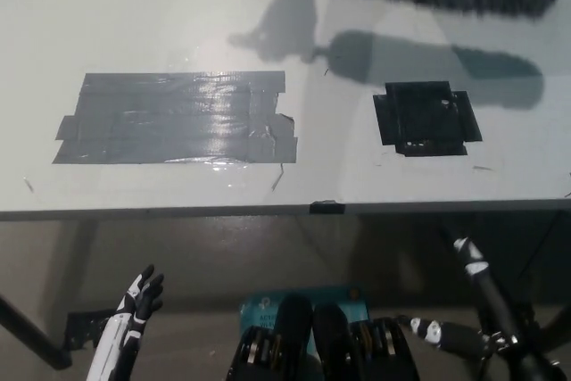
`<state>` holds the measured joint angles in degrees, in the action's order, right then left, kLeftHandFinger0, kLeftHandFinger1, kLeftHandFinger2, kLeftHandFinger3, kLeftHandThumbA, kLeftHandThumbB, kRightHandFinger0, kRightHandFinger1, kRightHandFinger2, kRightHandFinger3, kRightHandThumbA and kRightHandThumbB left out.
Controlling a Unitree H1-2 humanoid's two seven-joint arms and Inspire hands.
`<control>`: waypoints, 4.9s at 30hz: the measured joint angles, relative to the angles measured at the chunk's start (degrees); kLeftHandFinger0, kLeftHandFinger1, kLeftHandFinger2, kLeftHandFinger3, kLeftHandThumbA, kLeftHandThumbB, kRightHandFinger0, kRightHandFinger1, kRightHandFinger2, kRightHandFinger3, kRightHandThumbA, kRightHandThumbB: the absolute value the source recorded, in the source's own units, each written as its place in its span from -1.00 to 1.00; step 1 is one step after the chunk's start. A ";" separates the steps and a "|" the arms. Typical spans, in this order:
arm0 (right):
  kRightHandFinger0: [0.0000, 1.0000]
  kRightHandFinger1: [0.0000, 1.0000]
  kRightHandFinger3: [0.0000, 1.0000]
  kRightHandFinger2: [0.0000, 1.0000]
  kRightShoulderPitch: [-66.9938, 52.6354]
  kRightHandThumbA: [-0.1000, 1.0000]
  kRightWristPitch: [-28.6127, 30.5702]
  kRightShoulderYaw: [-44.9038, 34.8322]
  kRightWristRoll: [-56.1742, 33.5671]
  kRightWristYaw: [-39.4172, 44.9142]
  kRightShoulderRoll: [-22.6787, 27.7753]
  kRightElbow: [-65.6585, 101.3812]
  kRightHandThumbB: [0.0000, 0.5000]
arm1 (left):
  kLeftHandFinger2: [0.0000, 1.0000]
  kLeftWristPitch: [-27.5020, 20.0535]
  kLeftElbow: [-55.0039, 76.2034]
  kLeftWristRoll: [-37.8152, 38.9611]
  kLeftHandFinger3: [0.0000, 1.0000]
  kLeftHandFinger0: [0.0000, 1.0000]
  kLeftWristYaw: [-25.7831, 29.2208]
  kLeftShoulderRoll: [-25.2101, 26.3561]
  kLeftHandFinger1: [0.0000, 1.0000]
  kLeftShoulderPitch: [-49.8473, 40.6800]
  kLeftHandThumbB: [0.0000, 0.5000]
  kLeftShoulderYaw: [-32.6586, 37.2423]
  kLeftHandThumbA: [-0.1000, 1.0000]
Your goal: A person hands a grey duster to the robot and the robot grabs it with its right hand and places it on the black marked spot infron tof it on the desk
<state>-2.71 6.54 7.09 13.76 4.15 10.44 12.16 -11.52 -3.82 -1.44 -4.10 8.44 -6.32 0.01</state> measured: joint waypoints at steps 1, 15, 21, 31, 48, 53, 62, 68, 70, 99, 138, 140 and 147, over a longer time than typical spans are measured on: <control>1.00 1.00 1.00 1.00 0.02 1.00 -0.15 -0.32 1.16 -0.03 0.04 2.12 0.28 | 1.00 0.02 0.00 0.00 1.00 1.00 0.00 -0.01 1.00 0.02 -0.38 0.00 0.90; 1.00 1.00 1.00 1.00 13.96 1.00 -8.39 -3.59 17.89 5.03 0.48 23.71 0.81 | 1.00 0.07 -0.46 -0.04 1.00 1.00 0.01 -0.01 1.00 0.07 -0.42 -0.01 0.89; 1.00 1.00 1.00 1.00 24.68 1.00 -11.56 -3.25 25.22 8.75 0.46 22.76 0.90 | 1.00 0.27 -0.45 -0.03 1.00 1.00 0.02 -0.02 1.00 0.07 -0.37 -0.04 0.90; 1.00 1.00 1.00 1.00 42.23 1.00 -17.54 1.53 35.66 13.13 2.21 -0.14 1.00 | 1.00 0.48 -0.40 -0.05 1.00 1.00 0.02 -0.02 1.00 0.35 -0.32 -0.03 0.93; 1.00 1.00 1.00 1.00 57.88 1.00 -23.26 7.95 34.05 20.93 2.53 -40.85 1.00 | 1.00 0.86 0.49 -0.07 1.00 1.00 -0.13 0.11 1.00 2.11 -0.29 0.01 0.94; 1.00 1.00 1.00 1.00 59.11 0.82 -24.63 10.14 33.15 23.90 2.76 -42.22 1.00 | 1.00 0.87 0.59 -0.06 1.00 1.00 -0.16 0.14 1.00 2.49 -0.31 0.02 0.92; -0.93 -0.13 0.65 0.73 60.43 -1.00 -25.87 12.32 34.53 16.56 2.18 -48.07 -0.18 | 1.00 0.99 0.56 -0.05 1.00 1.00 -0.50 0.12 1.00 2.52 -0.29 0.00 0.91; -0.67 0.26 1.00 0.89 59.44 -1.00 -24.59 12.24 34.51 10.27 1.78 -48.49 -0.25 | 1.00 1.25 0.56 -0.04 1.00 1.00 -0.52 0.07 1.00 2.54 -0.31 -0.01 0.90; -0.69 0.29 1.00 0.86 59.10 -1.00 -24.02 12.24 34.52 7.98 1.73 -48.49 -0.27 | 1.00 1.34 0.56 -0.04 1.00 1.00 -0.56 0.07 1.00 2.56 -0.29 -0.01 0.92; -1.00 -0.04 0.93 0.81 54.51 -1.00 -14.78 10.05 34.25 -13.19 9.73 -42.08 -0.15 | 1.00 1.96 0.76 -0.03 1.00 0.99 -1.67 0.35 1.00 3.43 -0.43 0.07 0.90; 1.00 1.00 1.00 1.00 53.14 0.62 -18.06 7.42 13.92 22.25 12.30 -38.31 1.00 | 1.00 2.79 1.35 -0.01 1.00 0.94 -1.67 0.33 1.00 5.29 -0.55 -0.01 0.88; 1.00 1.00 1.00 1.00 53.13 0.68 -19.20 5.41 11.77 23.72 13.18 -34.85 1.00 | 1.00 2.84 1.32 -0.02 1.00 0.93 -1.67 0.33 1.00 5.31 -0.55 -0.02 0.88; 1.00 1.00 1.00 1.00 53.00 0.64 -21.80 -0.28 4.21 26.59 15.60 -25.76 1.00 | 1.00 2.97 1.01 -0.02 1.00 0.91 -1.66 0.33 1.00 5.38 -0.54 -0.03 0.89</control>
<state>50.29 -15.27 6.80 17.97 30.74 26.04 -13.60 -8.55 -2.80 -1.46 -5.76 8.77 -0.94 -0.02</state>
